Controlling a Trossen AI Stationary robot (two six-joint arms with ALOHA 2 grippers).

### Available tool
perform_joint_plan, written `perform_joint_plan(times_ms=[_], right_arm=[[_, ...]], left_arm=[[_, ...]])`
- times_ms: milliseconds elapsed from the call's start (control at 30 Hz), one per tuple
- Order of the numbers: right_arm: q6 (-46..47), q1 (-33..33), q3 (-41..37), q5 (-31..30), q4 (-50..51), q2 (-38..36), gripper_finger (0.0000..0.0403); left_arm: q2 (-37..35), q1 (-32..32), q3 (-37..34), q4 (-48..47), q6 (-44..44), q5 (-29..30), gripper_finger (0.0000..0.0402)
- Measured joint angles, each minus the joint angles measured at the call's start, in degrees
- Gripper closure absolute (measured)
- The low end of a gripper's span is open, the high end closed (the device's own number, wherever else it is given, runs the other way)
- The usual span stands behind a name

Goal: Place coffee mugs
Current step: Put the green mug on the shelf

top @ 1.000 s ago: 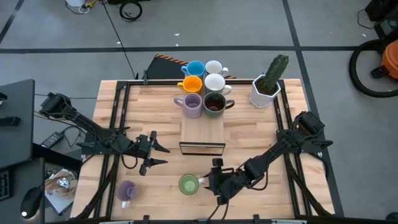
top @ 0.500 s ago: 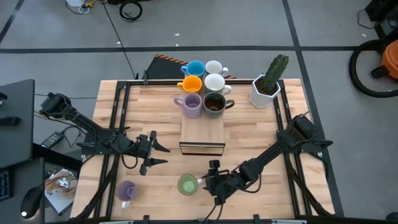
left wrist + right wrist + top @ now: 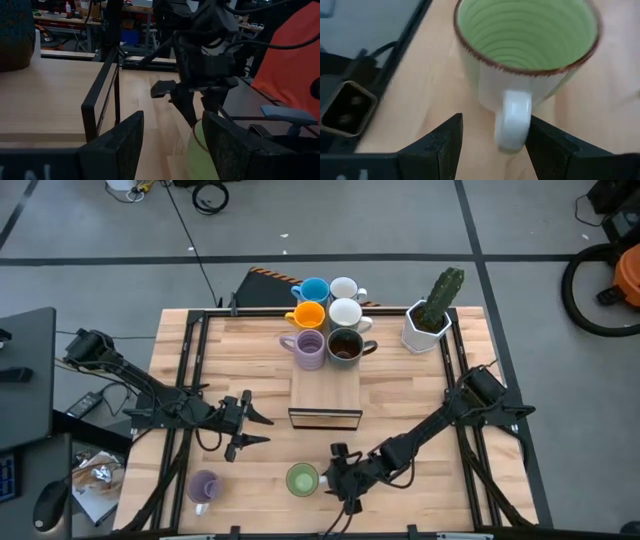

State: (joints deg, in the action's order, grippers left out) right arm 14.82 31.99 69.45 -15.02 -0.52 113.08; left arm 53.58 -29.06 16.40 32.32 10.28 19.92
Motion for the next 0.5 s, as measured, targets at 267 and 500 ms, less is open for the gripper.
perform_joint_plan(times_ms=[267,500], right_arm=[[3.16,0.89,-0.02,-4.68,-2.41,-0.02,0.0195],[7.38,0.73,0.00,-7.33,-3.58,0.09,0.0195]], left_arm=[[0.00,0.00,0.00,-0.07,0.20,0.00,0.0194],[0.02,0.00,0.02,-0.05,1.14,0.00,0.0194]])
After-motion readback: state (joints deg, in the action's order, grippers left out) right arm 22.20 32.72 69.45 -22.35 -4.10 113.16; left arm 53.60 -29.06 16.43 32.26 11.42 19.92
